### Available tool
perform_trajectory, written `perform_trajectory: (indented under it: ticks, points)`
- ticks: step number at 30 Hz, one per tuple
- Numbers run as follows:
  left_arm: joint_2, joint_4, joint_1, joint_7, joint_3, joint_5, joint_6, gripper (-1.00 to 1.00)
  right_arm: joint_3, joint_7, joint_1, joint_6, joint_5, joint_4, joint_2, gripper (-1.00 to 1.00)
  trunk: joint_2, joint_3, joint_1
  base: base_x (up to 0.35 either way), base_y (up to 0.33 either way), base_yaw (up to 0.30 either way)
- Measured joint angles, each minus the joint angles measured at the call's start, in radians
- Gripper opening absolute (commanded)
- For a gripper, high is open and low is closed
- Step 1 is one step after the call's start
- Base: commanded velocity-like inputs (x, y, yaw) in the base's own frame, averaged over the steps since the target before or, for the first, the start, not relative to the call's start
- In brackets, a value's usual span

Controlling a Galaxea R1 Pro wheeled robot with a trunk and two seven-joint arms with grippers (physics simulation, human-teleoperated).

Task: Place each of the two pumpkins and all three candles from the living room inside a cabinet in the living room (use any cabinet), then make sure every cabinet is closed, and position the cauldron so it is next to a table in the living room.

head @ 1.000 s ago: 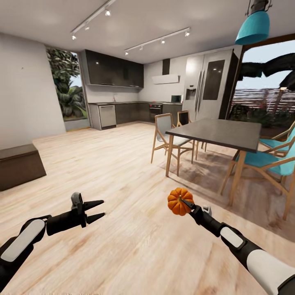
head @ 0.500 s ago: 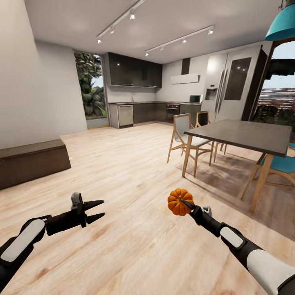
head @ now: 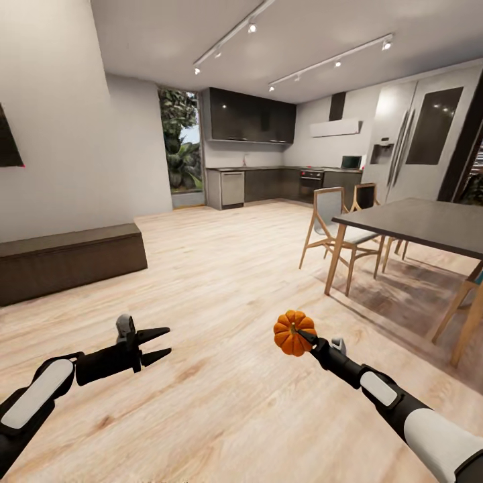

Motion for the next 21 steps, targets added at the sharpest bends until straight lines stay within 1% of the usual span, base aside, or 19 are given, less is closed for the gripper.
perform_trajectory:
  ticks: [12,16,21]
  points:
    - [0.000,0.000,0.002,0.000,0.000,-0.001,0.000,1.00,0.001,0.001,0.000,0.001,0.001,0.000,0.000,-1.00,0.000,0.000,0.000,0.006,0.000,0.260]
    - [0.000,0.000,0.003,0.000,0.000,-0.002,-0.001,1.00,0.000,0.003,0.000,0.001,0.000,0.000,-0.001,-1.00,0.000,0.000,0.000,0.172,0.000,0.260]
    - [0.000,0.000,0.003,0.000,0.000,-0.002,-0.001,1.00,0.000,-0.003,0.000,-0.002,-0.001,0.002,0.000,-1.00,0.000,-0.001,-0.001,0.312,0.000,0.240]
